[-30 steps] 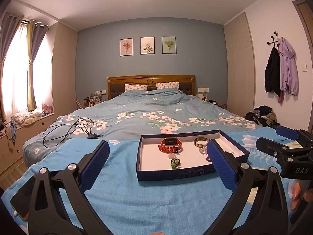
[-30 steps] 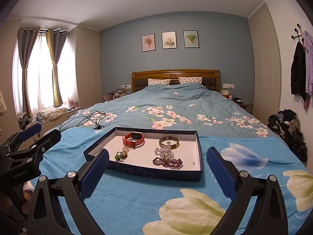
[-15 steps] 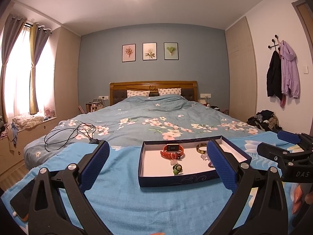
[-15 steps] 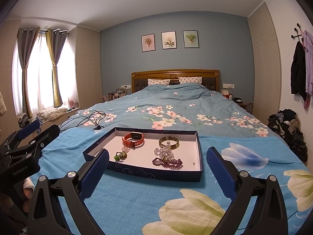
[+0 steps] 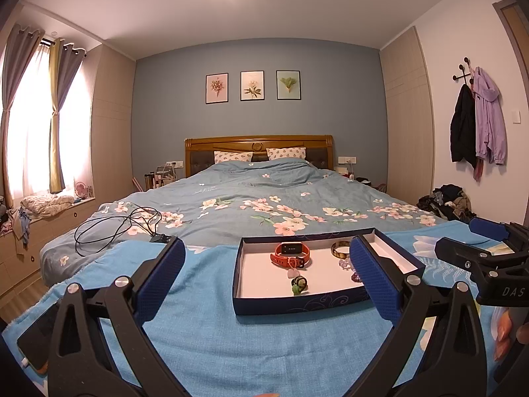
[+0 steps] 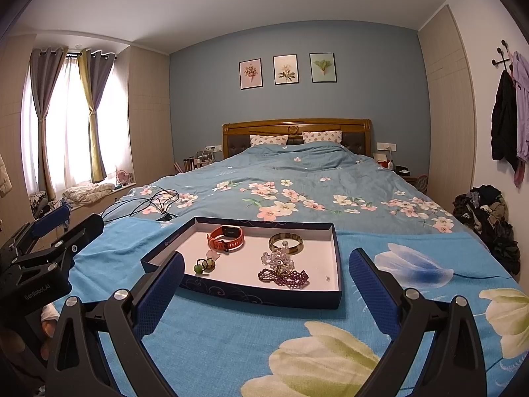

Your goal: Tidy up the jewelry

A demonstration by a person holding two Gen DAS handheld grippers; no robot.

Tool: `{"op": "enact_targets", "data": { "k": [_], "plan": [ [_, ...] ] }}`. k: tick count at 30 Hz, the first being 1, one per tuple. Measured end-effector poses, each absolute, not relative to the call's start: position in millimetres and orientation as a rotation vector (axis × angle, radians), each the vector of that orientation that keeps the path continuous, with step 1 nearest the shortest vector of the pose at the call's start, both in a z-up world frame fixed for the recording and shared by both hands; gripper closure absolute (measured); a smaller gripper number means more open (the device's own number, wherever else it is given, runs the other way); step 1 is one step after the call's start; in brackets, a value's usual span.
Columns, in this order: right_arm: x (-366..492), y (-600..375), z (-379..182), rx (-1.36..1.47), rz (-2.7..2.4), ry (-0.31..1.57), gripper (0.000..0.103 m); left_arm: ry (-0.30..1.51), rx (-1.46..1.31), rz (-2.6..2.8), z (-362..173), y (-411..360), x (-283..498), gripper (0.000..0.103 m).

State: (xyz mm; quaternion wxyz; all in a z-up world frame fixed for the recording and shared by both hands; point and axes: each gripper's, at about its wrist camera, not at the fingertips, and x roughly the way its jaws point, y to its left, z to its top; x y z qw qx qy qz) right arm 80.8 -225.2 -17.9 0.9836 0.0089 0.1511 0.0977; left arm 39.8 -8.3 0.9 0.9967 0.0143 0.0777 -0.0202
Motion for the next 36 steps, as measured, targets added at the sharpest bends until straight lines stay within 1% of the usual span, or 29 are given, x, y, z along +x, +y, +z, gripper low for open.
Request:
{"op": "enact_targets", "data": {
  "k": [36],
  "plan": [
    [80.5, -226.7, -19.0, 0.025, 0.197, 0.306, 0.007, 0.168, 0.023, -0.041, -2.1, -7.9, 40.2, 0.005]
  ]
}}
